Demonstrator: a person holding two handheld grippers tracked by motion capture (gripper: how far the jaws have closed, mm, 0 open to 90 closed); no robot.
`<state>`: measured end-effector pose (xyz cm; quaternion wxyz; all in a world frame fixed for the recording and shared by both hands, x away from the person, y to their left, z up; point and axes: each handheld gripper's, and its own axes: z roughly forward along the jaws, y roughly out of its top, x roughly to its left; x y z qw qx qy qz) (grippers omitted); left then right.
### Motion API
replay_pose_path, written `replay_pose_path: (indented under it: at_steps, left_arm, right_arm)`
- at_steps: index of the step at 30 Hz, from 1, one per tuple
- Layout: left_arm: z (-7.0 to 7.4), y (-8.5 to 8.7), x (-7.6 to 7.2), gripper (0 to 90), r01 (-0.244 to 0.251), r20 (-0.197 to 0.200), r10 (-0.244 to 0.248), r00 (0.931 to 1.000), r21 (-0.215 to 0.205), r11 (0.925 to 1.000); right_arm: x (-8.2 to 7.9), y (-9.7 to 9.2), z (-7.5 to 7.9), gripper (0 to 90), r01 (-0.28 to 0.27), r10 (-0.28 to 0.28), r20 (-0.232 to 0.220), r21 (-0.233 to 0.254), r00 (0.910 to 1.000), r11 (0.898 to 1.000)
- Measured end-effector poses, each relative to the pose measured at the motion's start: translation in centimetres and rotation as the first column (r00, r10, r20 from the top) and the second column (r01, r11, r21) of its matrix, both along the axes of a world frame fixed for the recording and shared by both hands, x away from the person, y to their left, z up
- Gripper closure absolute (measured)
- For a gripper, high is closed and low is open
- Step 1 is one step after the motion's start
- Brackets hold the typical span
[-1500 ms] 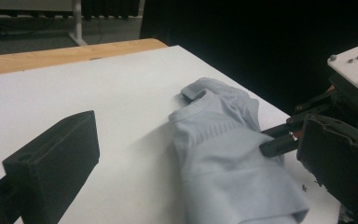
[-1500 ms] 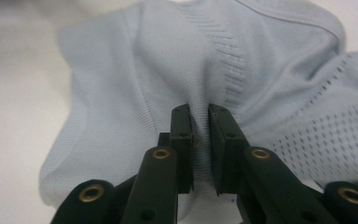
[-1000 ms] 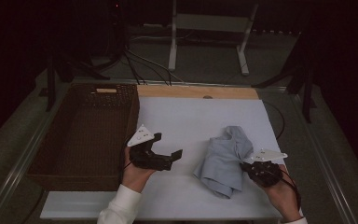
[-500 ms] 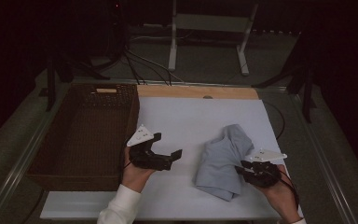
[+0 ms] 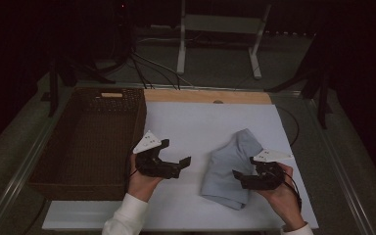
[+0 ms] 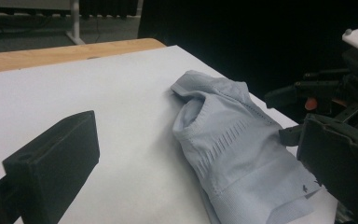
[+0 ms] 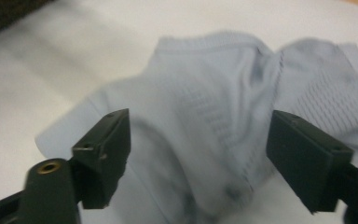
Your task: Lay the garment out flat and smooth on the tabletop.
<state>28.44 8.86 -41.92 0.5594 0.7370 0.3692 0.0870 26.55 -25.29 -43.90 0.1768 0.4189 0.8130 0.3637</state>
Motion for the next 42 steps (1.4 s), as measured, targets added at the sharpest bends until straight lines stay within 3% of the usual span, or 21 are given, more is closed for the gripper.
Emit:
replay_pose_path:
  at_steps: [9, 17, 22, 23, 24, 28, 29, 30, 33, 41, 42]
  left_arm:
    - [0.0, 0.1, 0.0, 0.2, 0.000, 0.003, 0.000, 1.0000, -0.003, 1.0000]
    - [0.0, 0.0, 0.0, 0.1, 0.002, 0.002, -0.002, 1.0000, -0.002, 1.0000]
    - [0.0, 0.1, 0.0, 0.1, 0.001, 0.003, -0.001, 1.0000, -0.003, 1.0000]
    - [0.0, 0.1, 0.0, 0.1, 0.001, 0.003, -0.001, 1.0000, -0.003, 1.0000]
    - [0.0, 0.1, 0.0, 0.1, 0.001, 0.003, -0.001, 1.0000, -0.004, 1.0000]
    - [0.1, 0.2, 0.0, 0.1, -0.001, 0.005, 0.001, 1.0000, -0.005, 1.0000]
    - [0.1, 0.2, 0.0, 0.1, -0.001, 0.005, 0.001, 1.0000, -0.005, 1.0000]
    - [0.1, 0.2, 0.0, 0.1, -0.001, 0.005, 0.001, 1.0000, -0.005, 1.0000]
    - [0.1, 0.2, 0.0, 0.1, -0.001, 0.005, 0.001, 1.0000, -0.005, 1.0000]
    - [0.0, 0.2, 0.0, 0.2, -0.001, 0.012, 0.001, 0.9999, -0.029, 0.9996]
    - [0.0, 0.2, 0.0, 0.2, 0.001, 0.014, 0.000, 0.9999, -0.030, 0.9995]
  right_arm:
    - [1.2, 2.6, 0.2, 17.8, -0.027, 0.027, 0.010, -0.003, 0.9996, 1.000]
    - [2.5, 4.8, -1.0, 18.5, -0.049, 0.049, -0.012, -0.041, 0.9987, 0.998]
    - [3.3, 6.0, -2.5, 26.6, -0.045, 0.038, -0.050, -0.153, 0.9980, 0.987]
    - [3.3, 6.0, -2.5, 26.6, -0.045, 0.038, -0.050, -0.153, 0.9980, 0.987]
    - [3.3, 6.1, -2.8, 31.8, -0.045, 0.032, -0.066, -0.204, 0.9973, 0.978]
    - [3.2, 5.9, -3.0, 53.5, -0.044, 0.025, -0.080, -0.244, 0.9965, 0.969]
    - [3.2, 5.9, -3.0, 53.5, -0.044, 0.025, -0.080, -0.244, 0.9965, 0.969]
    - [3.0, 5.8, -2.8, 68.7, -0.054, 0.035, -0.078, -0.259, 0.9964, 0.964]
    - [2.5, 5.5, -2.4, 76.1, -0.057, 0.043, -0.061, -0.247, 0.9972, 0.967]
    - [0.9, 3.5, -0.8, 76.0, -0.047, 0.049, 0.004, -0.170, 0.9988, 0.984]
    - [0.5, 2.5, -0.4, 75.7, -0.034, 0.036, 0.014, -0.138, 0.9992, 0.990]
